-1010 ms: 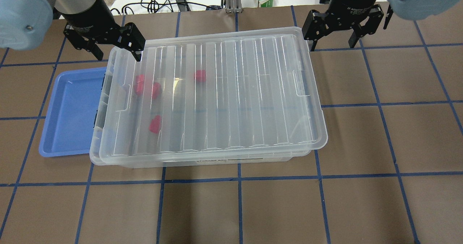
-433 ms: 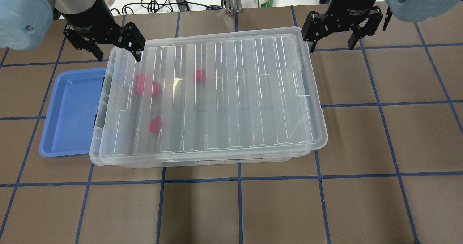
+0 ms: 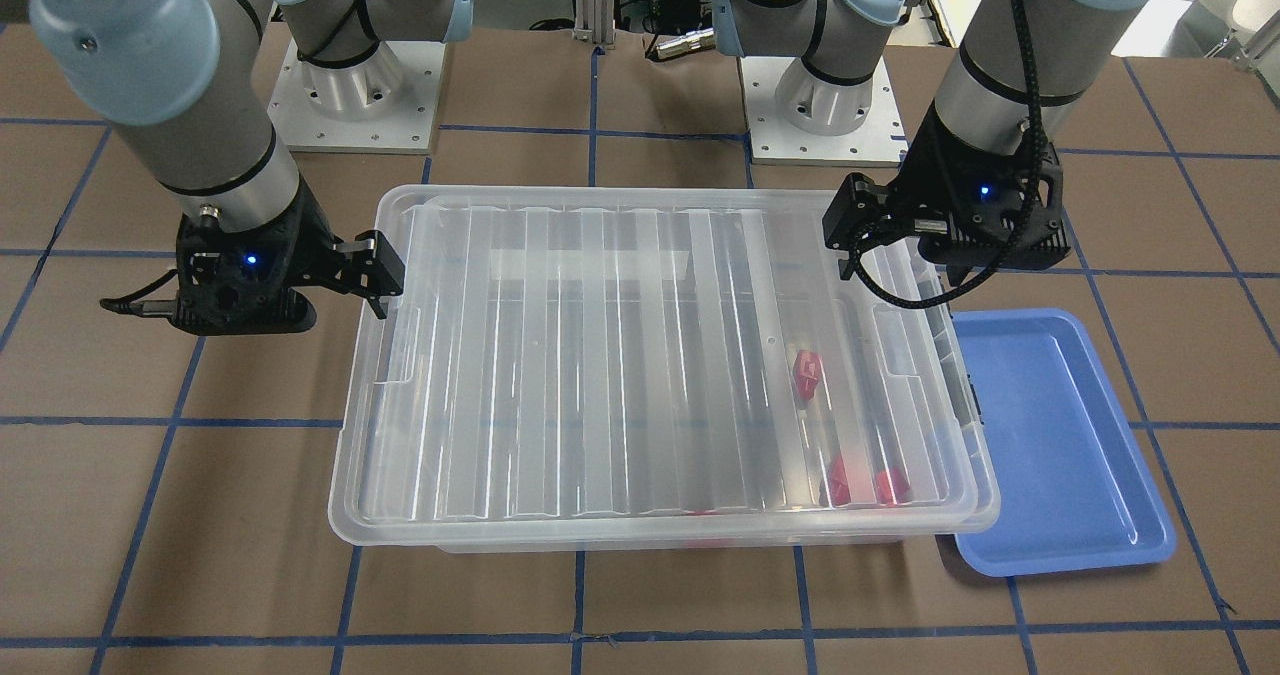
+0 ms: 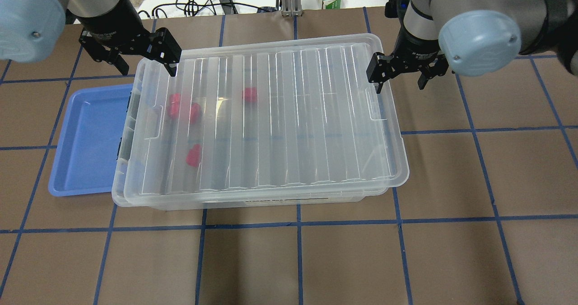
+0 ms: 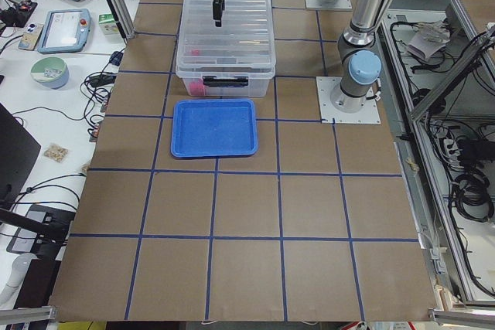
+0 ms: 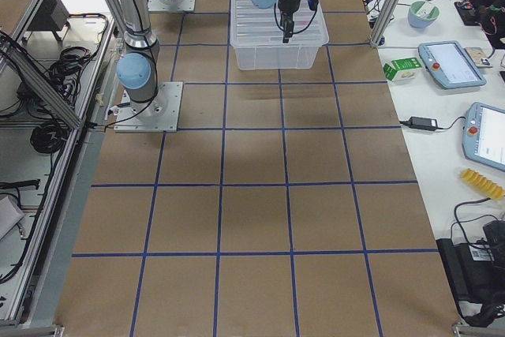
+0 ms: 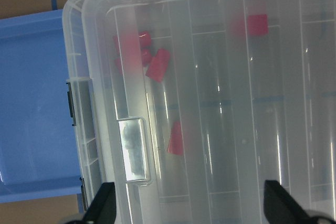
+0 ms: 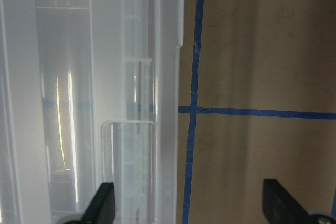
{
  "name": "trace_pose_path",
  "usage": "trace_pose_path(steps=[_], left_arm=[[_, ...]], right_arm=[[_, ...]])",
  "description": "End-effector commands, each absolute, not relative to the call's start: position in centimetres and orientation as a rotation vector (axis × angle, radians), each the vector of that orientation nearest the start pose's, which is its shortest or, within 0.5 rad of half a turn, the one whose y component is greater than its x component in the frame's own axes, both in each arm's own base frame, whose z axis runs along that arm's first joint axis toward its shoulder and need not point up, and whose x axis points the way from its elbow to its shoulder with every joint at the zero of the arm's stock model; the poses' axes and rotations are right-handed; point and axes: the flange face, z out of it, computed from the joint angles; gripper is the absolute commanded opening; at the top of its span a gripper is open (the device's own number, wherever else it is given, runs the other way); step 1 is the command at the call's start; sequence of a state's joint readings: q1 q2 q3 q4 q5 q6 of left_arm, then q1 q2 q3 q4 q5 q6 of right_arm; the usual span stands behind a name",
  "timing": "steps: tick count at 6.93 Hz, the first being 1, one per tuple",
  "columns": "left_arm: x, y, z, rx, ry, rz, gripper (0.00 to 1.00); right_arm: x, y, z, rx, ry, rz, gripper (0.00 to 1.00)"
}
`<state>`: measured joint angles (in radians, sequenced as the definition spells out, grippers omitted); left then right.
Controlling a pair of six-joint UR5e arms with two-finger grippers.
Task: Place red block in blue tray from box
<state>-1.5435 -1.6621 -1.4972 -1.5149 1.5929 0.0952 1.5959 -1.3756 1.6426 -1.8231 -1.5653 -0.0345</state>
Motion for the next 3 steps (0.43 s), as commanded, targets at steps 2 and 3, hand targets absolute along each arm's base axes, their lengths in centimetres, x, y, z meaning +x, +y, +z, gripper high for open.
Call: trace_pose_path(steps=[2, 3], left_arm=[[-11.64, -53.77, 48.50, 0.104, 3.115, -0.062, 1.00], [-11.62, -53.73, 48.27, 0.107, 3.114, -0.055, 1.00]], right_arm=[[14.69, -55.29, 35.34, -0.094, 3.140, 0.024, 1.00], [14.54, -55.11, 35.01, -0.097, 3.155, 0.041, 1.00]])
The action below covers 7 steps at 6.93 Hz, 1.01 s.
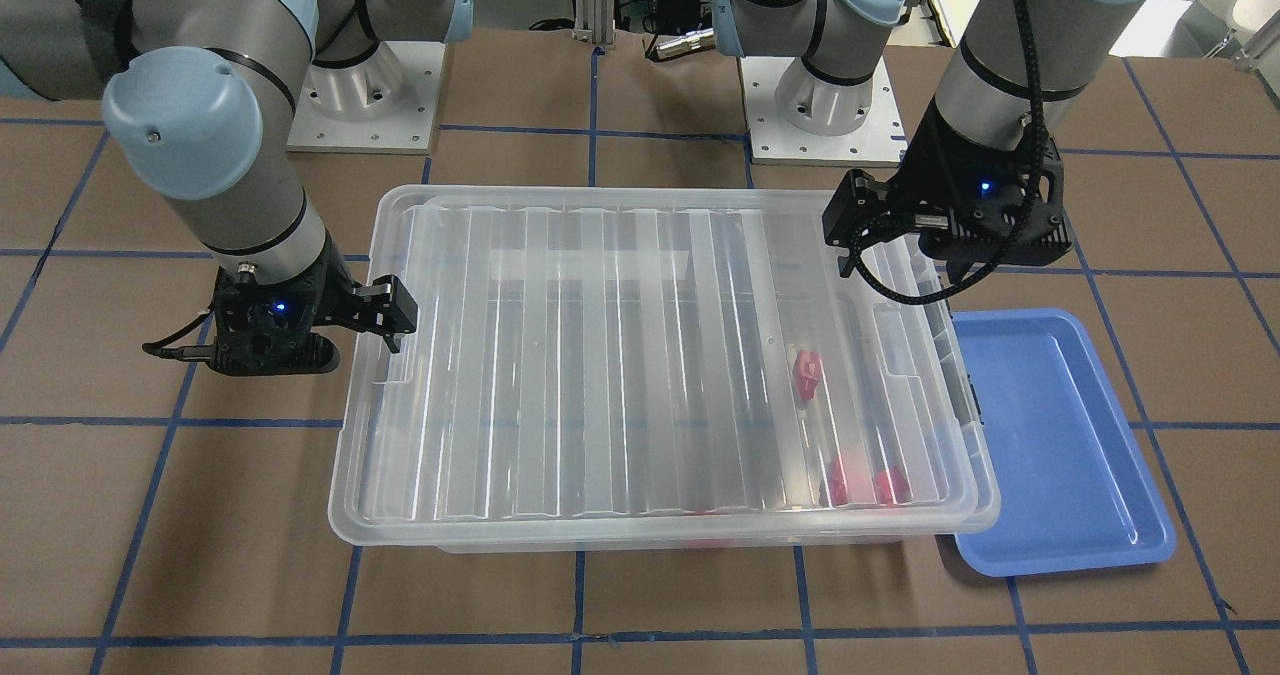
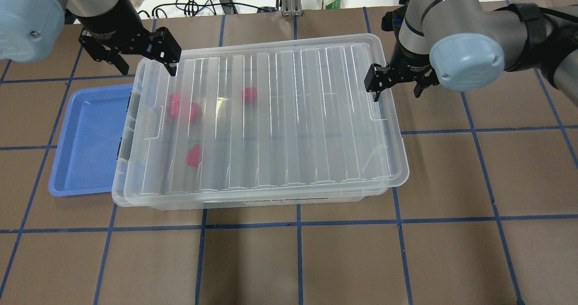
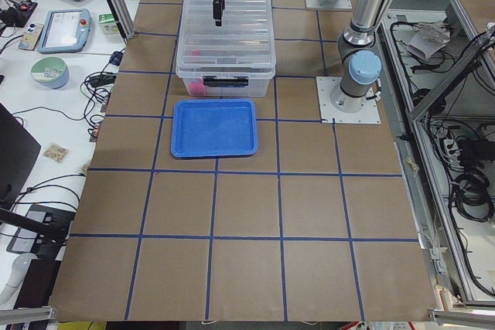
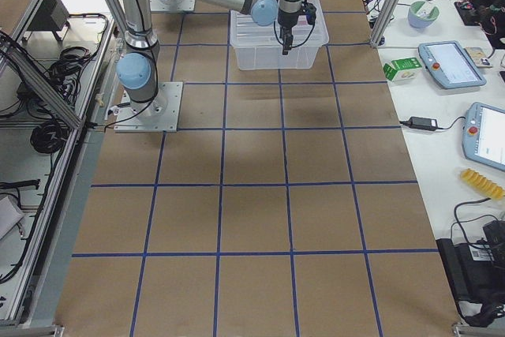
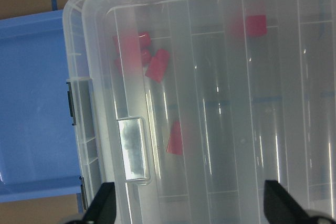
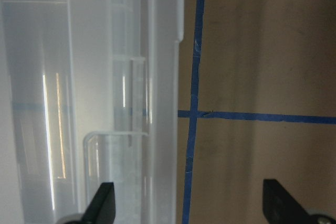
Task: Place red block in blue tray from box
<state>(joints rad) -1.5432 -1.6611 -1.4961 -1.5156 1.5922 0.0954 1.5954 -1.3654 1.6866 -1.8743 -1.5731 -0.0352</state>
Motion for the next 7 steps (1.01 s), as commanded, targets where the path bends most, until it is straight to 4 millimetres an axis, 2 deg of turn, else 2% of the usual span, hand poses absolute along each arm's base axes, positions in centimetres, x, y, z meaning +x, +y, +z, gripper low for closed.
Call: trace_pose_path(steps=[1, 2, 5, 7], left_arm=[[-11.6, -53.8, 48.4, 0.107, 3.114, -0.060, 1.00], [-11.6, -53.7, 48.3, 0.107, 3.113, -0.055, 1.00], [-11.6, -53.7, 48.3, 0.112, 3.112, -0.057, 1.00], [-11.5, -53.8, 48.3, 0.114, 3.110, -0.057, 1.00]], right_arm=[[14.1, -54.9, 34.1, -0.100, 3.200, 0.064, 1.00], [13.5, -55.4, 34.7, -0.093, 3.230, 0.039, 1.00], [11.3, -55.7, 34.7, -0.130, 3.314, 0.044, 1.00], [7.1, -56.2, 34.7, -0.065, 3.359, 0.082, 1.00]])
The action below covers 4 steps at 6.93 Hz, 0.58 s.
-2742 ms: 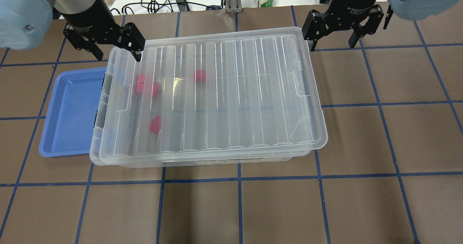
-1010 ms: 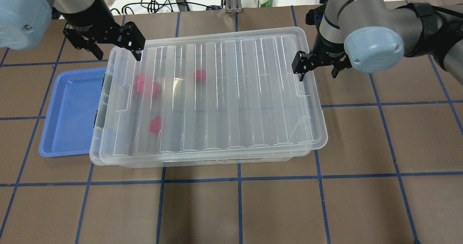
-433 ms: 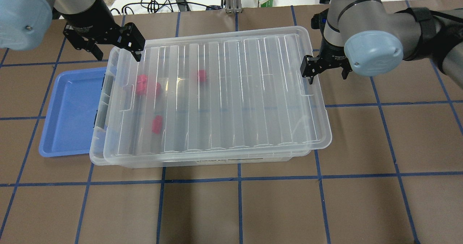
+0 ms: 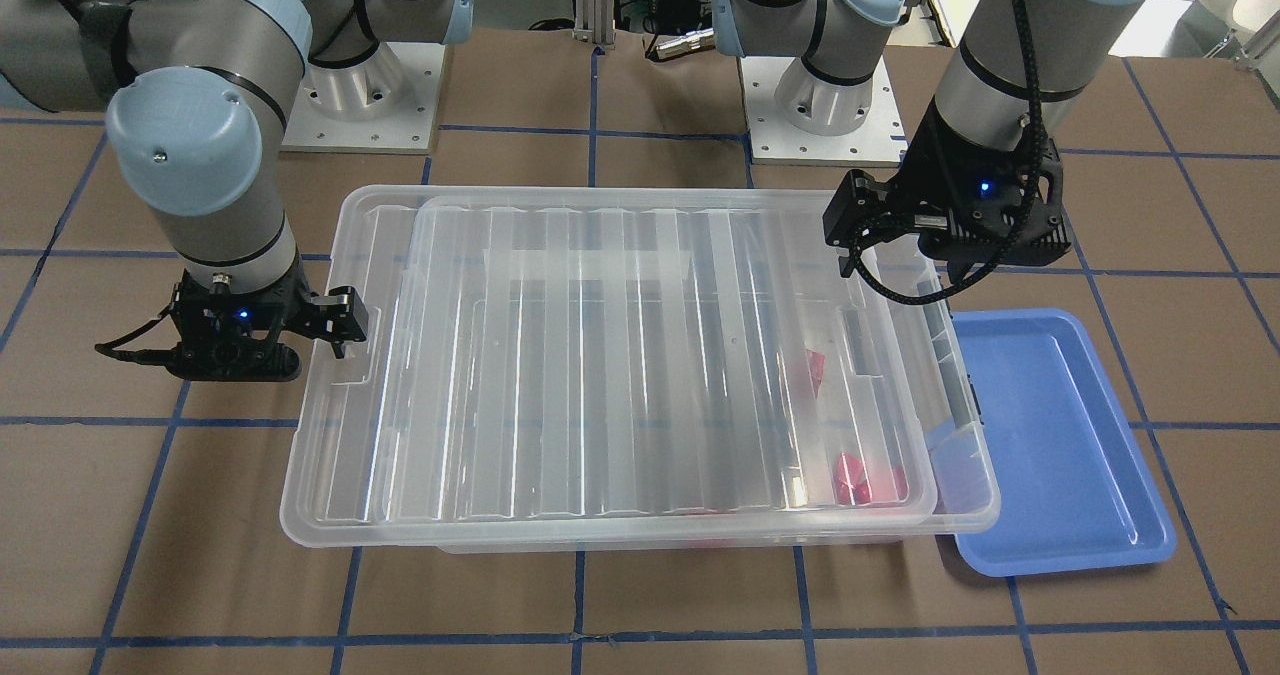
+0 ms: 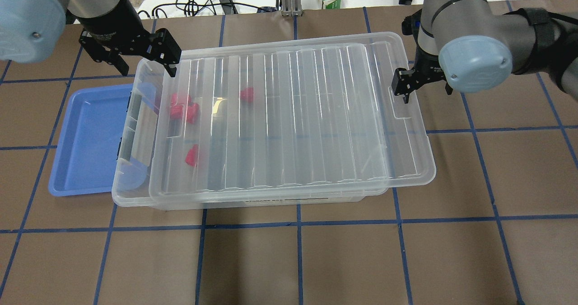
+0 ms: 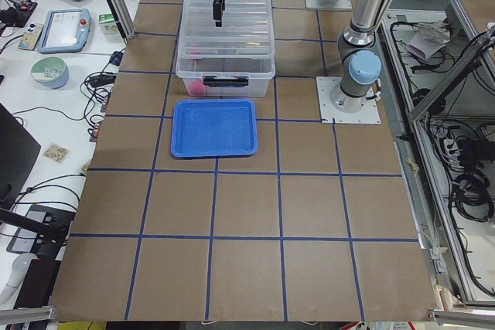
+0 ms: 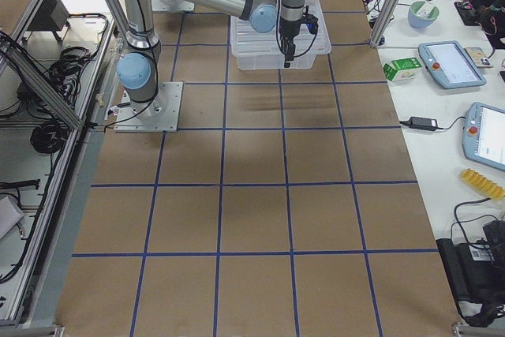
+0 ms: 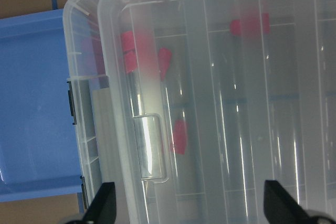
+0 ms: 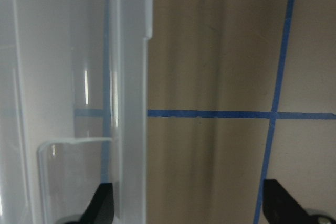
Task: Place red block in blue tray from box
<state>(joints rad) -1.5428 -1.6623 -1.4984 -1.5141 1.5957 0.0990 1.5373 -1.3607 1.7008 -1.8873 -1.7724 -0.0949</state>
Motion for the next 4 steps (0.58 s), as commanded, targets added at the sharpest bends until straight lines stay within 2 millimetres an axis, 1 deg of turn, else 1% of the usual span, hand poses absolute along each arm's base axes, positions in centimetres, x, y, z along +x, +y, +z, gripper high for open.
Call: trace_pose_path(steps=[1, 4], left_arm=[[-11.6, -53.8, 48.4, 0.116, 3.110, -0.059, 1.00], [-11.6, -53.9, 47.9, 0.117, 3.116, -0.043, 1.00]], right_arm=[[5.5, -56.1, 34.7, -0.065, 3.357, 0.098, 1.00], [1.4, -56.2, 34.6, -0.039, 3.350, 0.137, 1.00]])
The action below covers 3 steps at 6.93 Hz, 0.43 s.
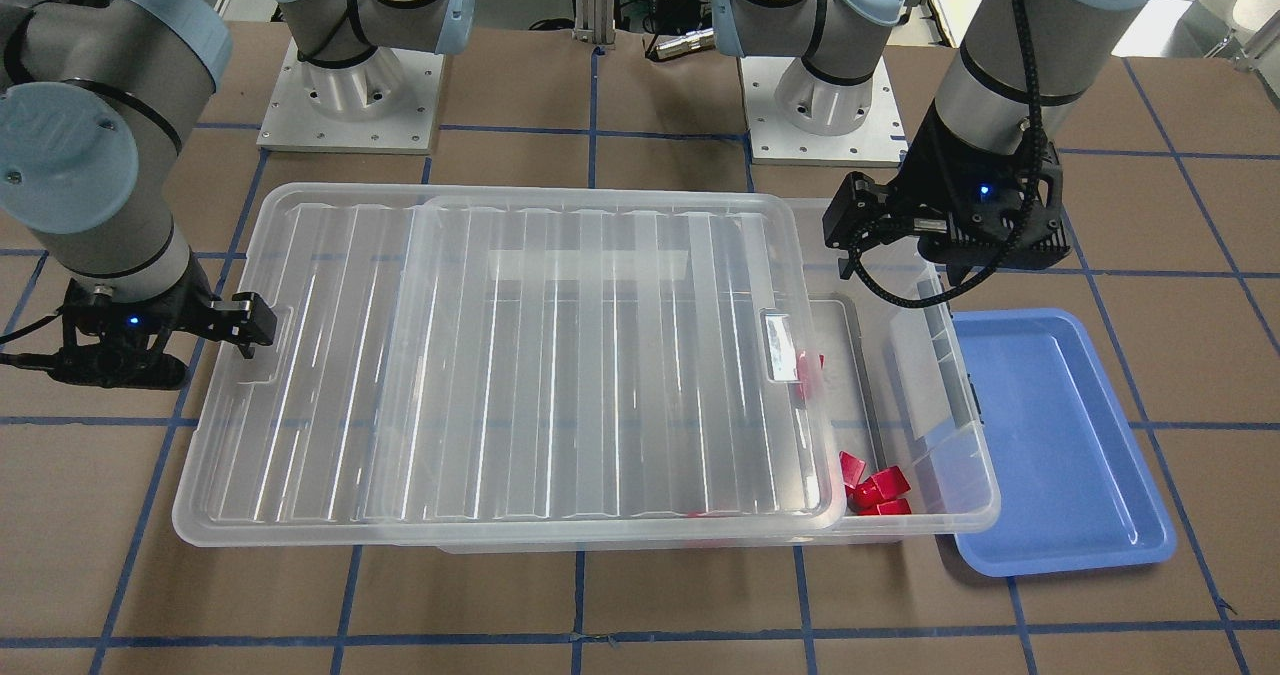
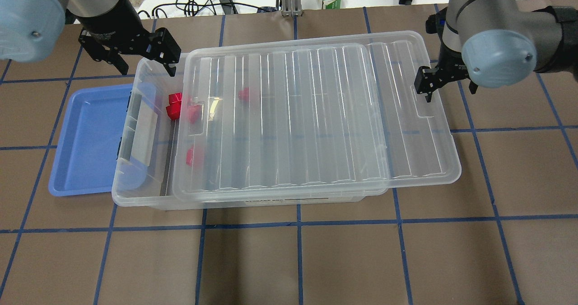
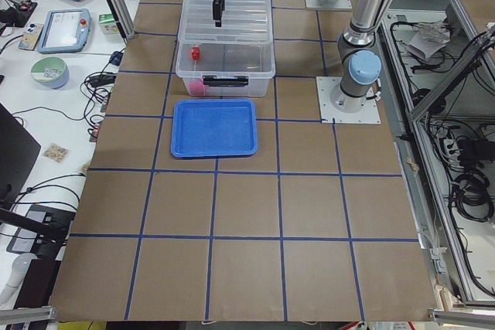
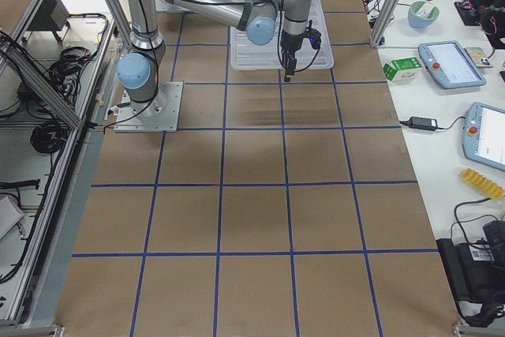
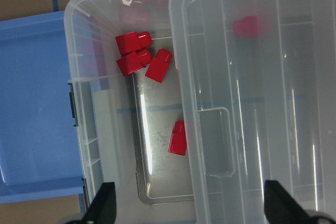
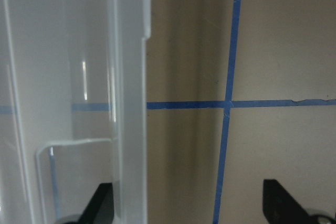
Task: Place red block in blue tray from box
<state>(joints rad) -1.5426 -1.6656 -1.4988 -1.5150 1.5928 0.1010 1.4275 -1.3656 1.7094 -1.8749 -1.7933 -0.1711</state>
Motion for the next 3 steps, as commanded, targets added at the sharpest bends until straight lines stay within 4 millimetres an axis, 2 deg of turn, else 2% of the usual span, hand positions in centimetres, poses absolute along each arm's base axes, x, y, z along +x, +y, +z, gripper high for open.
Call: trace_pose_path(steps=[1, 3], left_arm=[[-11.55, -53.86, 48.18, 0.126, 3.115, -0.052, 1.00], [-11.07, -53.96, 48.18, 0.117, 3.116, -0.053, 1.00]], right_arm=[[0.26, -56.16, 34.61, -0.049, 3.349, 0.145, 1.00], [-0.22, -56.27, 34.83, -0.048, 3.351, 0.141, 1.00]])
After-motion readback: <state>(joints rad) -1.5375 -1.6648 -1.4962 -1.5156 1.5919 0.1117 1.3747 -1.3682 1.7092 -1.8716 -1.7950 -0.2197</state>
